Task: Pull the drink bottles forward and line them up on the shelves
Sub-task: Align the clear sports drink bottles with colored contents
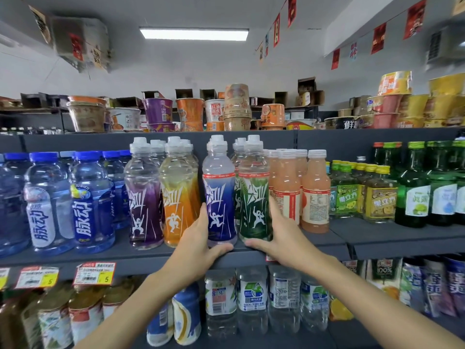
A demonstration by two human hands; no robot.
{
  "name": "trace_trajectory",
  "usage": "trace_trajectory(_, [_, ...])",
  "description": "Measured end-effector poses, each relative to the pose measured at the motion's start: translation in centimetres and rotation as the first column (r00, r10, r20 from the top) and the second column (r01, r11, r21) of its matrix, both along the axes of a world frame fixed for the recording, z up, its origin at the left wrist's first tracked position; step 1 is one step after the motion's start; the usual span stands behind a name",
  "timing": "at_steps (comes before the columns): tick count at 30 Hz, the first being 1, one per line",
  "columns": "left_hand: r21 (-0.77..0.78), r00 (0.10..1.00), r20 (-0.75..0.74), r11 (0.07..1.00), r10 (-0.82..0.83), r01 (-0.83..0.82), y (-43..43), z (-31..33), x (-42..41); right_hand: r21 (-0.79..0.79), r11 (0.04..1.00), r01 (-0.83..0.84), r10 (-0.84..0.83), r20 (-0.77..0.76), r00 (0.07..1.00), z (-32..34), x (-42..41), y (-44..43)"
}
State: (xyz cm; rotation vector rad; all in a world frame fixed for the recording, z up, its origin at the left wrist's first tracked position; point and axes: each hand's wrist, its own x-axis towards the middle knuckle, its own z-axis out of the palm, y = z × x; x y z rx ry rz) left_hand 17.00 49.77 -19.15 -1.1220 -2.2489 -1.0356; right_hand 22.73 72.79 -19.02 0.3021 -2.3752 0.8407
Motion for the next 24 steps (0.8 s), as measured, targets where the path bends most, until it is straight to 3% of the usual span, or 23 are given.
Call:
trace_trajectory(5, [0.051, 1.0, -0.007, 0.999, -0.002, 0.002, 0.2, 0.2, -0.3, 0.017, 1.0, 0.024, -0.024, 0.005, 1.0, 0.0, -0.2, -0.2])
trace_trajectory(24, [-0.038, 0.995, -0.054, 0.996, 0.083, -0.085, 0.2, 0.2, -1.7, 0.069, 0.997, 0.031, -0.042, 0.161, 0.986, 0.9, -1.3, 1.3])
